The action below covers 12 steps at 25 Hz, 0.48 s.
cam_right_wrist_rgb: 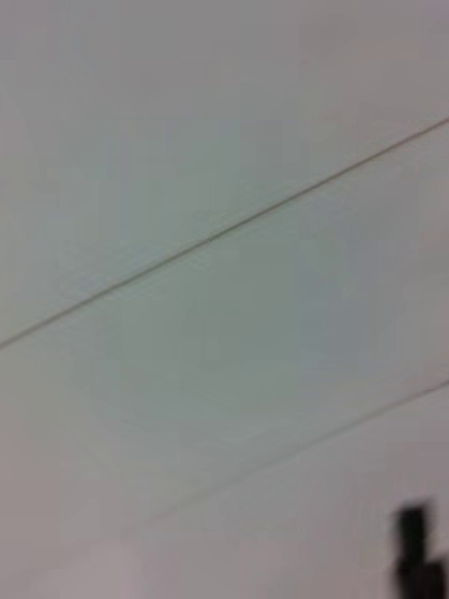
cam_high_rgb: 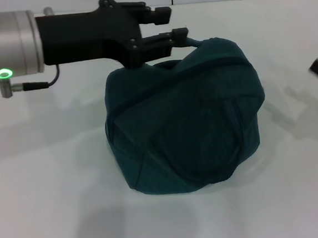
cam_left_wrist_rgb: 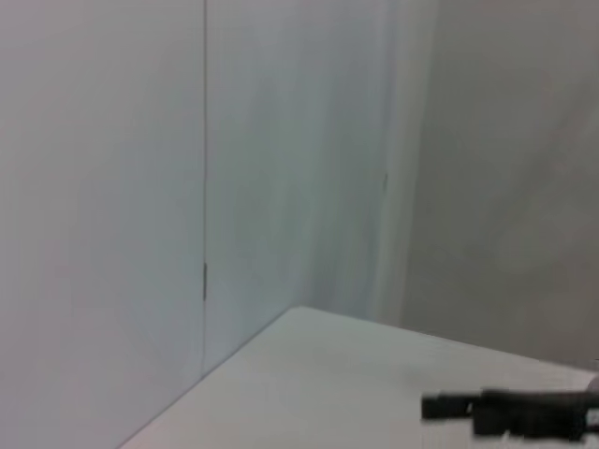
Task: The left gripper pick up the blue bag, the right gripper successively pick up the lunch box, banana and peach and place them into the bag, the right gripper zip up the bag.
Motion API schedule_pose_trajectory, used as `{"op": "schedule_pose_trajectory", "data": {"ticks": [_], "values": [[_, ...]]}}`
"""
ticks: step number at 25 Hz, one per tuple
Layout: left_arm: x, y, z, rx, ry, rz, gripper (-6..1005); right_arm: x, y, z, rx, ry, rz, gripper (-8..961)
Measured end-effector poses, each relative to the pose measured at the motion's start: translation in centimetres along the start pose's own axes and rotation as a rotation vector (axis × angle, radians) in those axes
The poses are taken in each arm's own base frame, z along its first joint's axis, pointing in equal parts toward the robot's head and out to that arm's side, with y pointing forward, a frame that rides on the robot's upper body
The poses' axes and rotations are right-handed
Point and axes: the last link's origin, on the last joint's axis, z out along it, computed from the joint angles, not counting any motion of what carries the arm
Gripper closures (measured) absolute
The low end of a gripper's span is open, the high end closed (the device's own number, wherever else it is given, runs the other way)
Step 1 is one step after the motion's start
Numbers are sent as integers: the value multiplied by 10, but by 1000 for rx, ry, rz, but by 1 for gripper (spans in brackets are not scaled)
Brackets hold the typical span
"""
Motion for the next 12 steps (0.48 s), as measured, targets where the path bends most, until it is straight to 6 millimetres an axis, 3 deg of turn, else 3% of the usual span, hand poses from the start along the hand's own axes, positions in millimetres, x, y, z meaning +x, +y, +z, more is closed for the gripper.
{"op": "schedule_pose_trajectory", "data": {"ticks": [6, 12], "values": [[-14, 1, -12, 14, 42, -26, 511, -50, 8, 8, -251, -49, -44, 263], [-36, 3, -33, -39, 103, -103, 473, -92, 16, 29, -487, 88, -63, 259]]}}
